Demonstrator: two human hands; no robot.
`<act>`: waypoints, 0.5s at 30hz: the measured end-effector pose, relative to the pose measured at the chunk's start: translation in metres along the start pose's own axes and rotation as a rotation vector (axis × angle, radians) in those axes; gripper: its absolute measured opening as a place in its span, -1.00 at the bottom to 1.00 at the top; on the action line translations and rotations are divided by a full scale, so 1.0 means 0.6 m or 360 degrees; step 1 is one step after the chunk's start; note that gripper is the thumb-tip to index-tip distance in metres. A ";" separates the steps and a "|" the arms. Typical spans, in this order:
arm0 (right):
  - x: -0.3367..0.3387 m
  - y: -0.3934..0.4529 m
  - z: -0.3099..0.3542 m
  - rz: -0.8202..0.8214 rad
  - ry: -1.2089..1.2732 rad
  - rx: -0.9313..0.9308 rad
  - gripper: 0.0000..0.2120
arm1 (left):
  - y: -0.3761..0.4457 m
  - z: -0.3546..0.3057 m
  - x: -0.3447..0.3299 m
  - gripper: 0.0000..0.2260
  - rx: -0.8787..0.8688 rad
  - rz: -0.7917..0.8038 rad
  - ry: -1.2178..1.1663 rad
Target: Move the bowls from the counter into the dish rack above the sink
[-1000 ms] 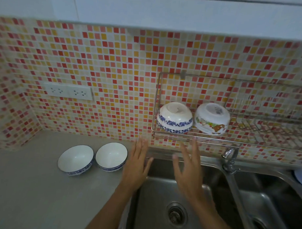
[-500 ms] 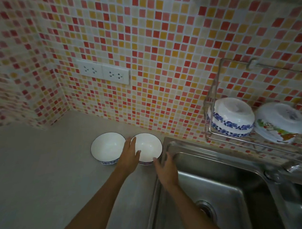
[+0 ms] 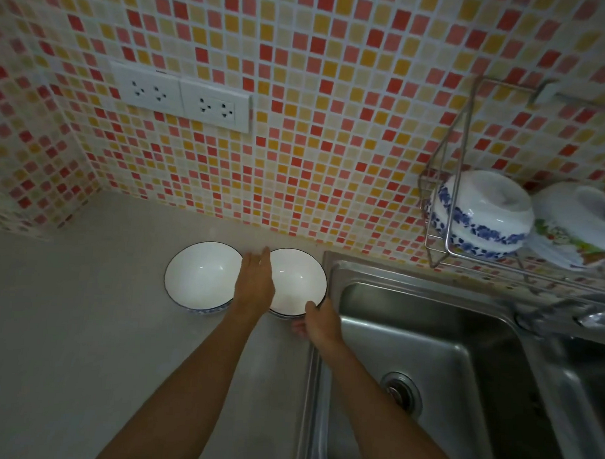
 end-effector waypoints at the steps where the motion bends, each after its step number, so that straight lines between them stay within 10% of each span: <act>1: 0.005 -0.006 0.002 0.0002 0.0012 0.0004 -0.66 | -0.001 -0.003 0.002 -0.44 0.0011 0.0018 -0.0008; 10: 0.106 -0.095 0.002 0.0036 0.0167 0.0078 -0.72 | -0.072 -0.041 0.033 -0.70 0.0303 0.0004 -0.0943; 15: 0.197 -0.169 0.014 0.0110 0.0178 0.0249 -0.76 | -0.169 -0.128 0.051 -0.73 0.0552 0.0763 -0.1947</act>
Point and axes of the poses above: each hand's wrist, its own y-axis towards the middle knuckle, its own x-axis out of the back of the hand, z = x × y, the point moved 4 cm from there along y, towards the middle knuckle, and after that the axes turned 12 degrees about y, right-handed, at the moved point
